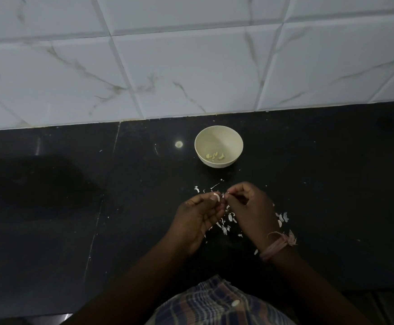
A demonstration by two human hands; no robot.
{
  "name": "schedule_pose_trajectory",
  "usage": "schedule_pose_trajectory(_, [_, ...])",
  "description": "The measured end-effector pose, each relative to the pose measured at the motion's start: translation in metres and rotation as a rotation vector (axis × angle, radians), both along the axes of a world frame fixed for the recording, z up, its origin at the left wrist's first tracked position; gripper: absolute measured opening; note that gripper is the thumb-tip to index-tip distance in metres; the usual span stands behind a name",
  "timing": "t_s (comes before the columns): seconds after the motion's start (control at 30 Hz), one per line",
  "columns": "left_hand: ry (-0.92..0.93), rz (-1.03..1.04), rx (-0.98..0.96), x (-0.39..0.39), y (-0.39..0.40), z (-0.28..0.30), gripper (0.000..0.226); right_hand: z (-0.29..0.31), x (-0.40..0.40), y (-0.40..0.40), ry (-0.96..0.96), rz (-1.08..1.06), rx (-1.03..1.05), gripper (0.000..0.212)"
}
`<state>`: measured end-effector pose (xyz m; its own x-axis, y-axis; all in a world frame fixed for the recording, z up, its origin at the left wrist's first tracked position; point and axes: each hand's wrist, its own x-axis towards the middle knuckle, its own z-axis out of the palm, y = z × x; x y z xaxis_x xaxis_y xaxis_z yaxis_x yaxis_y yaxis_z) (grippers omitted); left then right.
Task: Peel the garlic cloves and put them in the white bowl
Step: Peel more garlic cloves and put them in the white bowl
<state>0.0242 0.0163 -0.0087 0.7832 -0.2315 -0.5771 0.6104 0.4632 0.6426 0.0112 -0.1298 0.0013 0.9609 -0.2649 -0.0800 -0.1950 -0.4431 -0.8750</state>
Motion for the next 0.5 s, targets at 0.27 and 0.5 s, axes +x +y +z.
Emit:
schedule_pose_trajectory(0.27, [-0.118, 0.040, 0.087, -0.0047, 0.0037, -0.0037, 0.020, 0.0046, -0.0029, 0.0093, -0.014, 0.037, 0.093, 0.013])
schedule_pose_trajectory(0.5, [-0.185, 0.032, 0.170, -0.0091, 0.0041, -0.0008, 0.014, 0.0067, -0.0060, 0.0061, -0.008, 0.055, 0.145, 0.011])
